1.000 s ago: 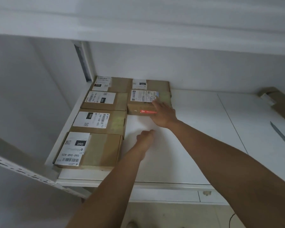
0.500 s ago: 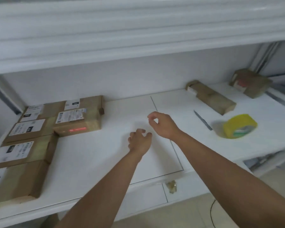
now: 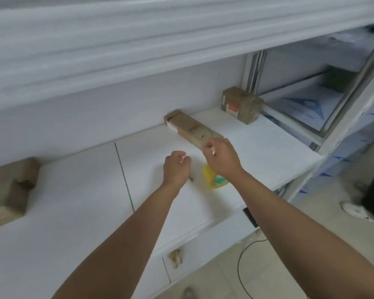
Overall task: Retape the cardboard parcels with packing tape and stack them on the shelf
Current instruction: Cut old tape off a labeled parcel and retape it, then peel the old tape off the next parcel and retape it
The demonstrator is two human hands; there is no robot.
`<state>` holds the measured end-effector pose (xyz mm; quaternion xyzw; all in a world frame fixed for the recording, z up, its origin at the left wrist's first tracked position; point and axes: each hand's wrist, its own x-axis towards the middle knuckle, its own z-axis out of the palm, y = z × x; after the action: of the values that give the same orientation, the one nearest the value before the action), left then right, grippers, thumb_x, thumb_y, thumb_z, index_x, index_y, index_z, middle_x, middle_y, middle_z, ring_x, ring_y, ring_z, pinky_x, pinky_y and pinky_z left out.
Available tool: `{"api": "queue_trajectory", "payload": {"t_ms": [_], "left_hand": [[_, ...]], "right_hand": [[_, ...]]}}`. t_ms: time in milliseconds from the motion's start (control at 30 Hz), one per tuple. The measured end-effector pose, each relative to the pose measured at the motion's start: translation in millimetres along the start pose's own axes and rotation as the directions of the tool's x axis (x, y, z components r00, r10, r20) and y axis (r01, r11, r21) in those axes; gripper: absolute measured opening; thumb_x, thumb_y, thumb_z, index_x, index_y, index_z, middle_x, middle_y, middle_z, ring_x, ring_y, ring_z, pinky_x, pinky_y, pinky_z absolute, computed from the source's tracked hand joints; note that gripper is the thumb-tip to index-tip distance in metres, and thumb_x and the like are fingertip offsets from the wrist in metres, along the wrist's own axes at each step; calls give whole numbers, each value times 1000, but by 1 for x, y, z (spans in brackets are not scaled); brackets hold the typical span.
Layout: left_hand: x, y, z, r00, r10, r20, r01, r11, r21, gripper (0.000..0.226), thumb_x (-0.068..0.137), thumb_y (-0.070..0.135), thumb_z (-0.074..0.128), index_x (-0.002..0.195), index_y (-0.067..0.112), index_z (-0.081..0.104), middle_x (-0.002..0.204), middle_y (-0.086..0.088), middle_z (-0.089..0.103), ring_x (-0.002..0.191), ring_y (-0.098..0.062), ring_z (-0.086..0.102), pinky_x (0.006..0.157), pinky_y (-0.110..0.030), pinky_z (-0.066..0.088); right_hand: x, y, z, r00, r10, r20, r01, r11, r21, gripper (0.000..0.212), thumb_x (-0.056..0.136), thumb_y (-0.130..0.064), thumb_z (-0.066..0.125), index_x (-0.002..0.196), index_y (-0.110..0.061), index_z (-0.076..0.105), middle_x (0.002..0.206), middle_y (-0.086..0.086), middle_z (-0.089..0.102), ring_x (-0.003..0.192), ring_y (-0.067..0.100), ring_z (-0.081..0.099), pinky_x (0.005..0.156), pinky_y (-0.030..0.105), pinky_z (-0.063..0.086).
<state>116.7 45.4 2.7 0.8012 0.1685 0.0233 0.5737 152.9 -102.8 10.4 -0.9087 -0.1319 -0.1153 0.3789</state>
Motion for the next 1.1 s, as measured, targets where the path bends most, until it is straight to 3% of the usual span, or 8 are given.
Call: {"api": "queue_trajectory", "payload": {"t_ms": [200,367,467,567,700,833,967,1100], "left_hand": [[50,34,38,999,29,26,-28,999,-33,29,97,22,50,126,17,57,120,2,58,104,-18,56,84,-27,42],[69,56,67,1000,29,12,-28,999,-16,17,100,20,47,114,19,56,105,2,57,76,-4,50,62,-21,38],[81,62,80,999,0,-43,1,1000,30,25,101,23,45,123,18,56,101,6,55,80,-4,49,64,-21,37],[90,64,91,989,-46,-142,51,998,32,17,98,22,49,113,20,58,97,7,57,79,-5,51,64,-23,39],[87,69,109,951,-97,-294,111,993,32,24,96,24,53,118,18,61,107,3,64,91,-14,58,77,-30,43],[72,70,121,903,-164,-397,180,984,4,21,96,19,54,117,20,59,105,3,63,93,-17,57,84,-33,45],[53,59,118,838,-215,-502,202,976,-79,18,97,18,54,114,21,61,106,2,63,95,-17,57,80,-31,42],[39,49,120,809,-262,-526,225,965,-134,15,97,17,53,109,21,61,112,-1,64,99,-21,58,85,-37,49]], "right_hand": [[56,62,-33,992,116,45,-106,977,-184,31,94,-29,54,113,-7,66,116,14,64,116,35,51,98,39,39],[103,122,-51,950,300,91,-271,931,-243,50,95,-31,57,141,-14,45,149,13,37,140,36,25,108,44,31],[137,159,-61,939,321,124,-263,902,-343,61,96,-36,54,149,-14,31,157,16,24,144,37,17,110,48,30],[175,188,-69,942,302,145,-233,902,-363,68,97,-37,52,152,-14,20,159,17,18,145,39,19,112,51,31],[234,232,-75,960,239,145,-188,936,-299,81,78,-60,28,145,-15,32,150,22,31,130,42,38,104,50,39],[261,244,-86,931,333,149,-303,934,-191,95,81,-52,63,155,-22,13,163,12,7,142,39,27,111,55,35],[269,251,-74,933,314,175,-296,948,-120,94,78,-43,67,153,-18,17,153,18,25,137,43,35,108,53,40],[266,251,-63,951,285,123,-268,954,-135,84,86,-34,63,154,-14,19,156,18,25,139,42,31,105,50,38]]}}
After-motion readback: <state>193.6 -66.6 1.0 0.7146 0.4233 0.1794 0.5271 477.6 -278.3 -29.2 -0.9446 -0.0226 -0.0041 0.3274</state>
